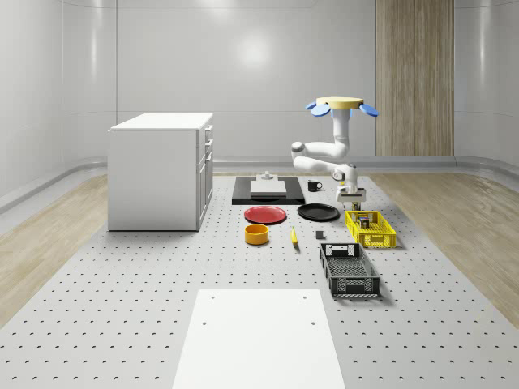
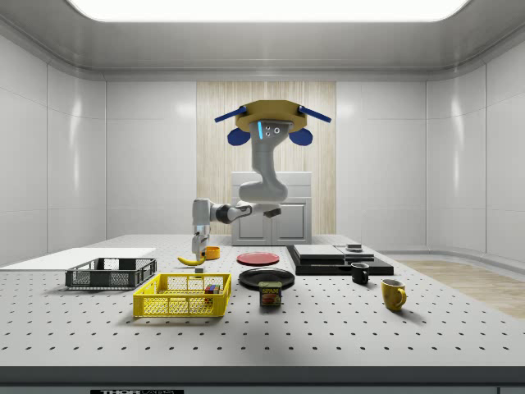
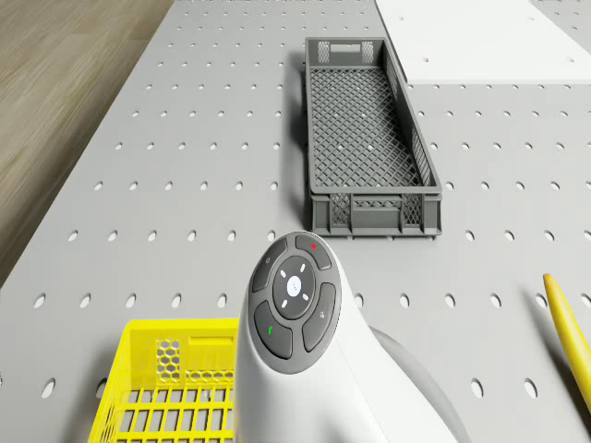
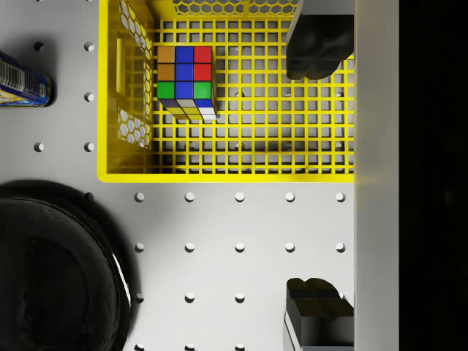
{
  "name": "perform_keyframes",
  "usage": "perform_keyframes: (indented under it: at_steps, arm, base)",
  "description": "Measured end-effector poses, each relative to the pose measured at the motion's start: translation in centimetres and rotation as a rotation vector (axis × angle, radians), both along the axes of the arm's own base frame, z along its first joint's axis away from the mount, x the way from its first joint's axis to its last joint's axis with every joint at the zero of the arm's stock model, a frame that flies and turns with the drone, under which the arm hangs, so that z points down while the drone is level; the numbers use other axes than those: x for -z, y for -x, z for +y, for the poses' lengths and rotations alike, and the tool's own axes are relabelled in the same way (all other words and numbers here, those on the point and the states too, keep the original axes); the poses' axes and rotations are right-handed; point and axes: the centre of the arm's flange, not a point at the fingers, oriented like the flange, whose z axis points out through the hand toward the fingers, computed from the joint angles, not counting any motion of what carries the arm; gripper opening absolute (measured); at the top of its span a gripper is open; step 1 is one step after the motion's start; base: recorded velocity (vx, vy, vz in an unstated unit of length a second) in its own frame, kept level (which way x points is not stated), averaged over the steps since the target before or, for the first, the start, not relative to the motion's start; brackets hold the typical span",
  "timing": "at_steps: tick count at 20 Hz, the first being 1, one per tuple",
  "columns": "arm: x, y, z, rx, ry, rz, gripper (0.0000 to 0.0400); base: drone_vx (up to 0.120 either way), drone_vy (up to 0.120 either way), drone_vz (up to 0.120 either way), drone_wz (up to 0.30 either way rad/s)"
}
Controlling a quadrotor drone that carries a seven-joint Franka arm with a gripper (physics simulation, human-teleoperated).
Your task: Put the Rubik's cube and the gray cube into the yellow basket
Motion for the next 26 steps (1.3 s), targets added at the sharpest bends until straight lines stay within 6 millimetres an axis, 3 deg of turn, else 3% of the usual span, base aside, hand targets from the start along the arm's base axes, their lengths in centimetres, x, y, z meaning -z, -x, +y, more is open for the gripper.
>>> perform_keyframes:
  at_steps: [10,15,26]
  arm:
    - [0.0,0.0,0.0,0.0,0.0,0.0,0.04]
    - [0.0,0.0,0.0,0.0,0.0,0.0,0.04]
    - [0.0,0.0,0.0,0.0,0.0,0.0,0.04]
  base:
    - [0.12,-0.056,0.0,0.0]
    - [0.008,-0.12,0.0,0.0]
    - [0.0,-0.12,-0.116,0.0]
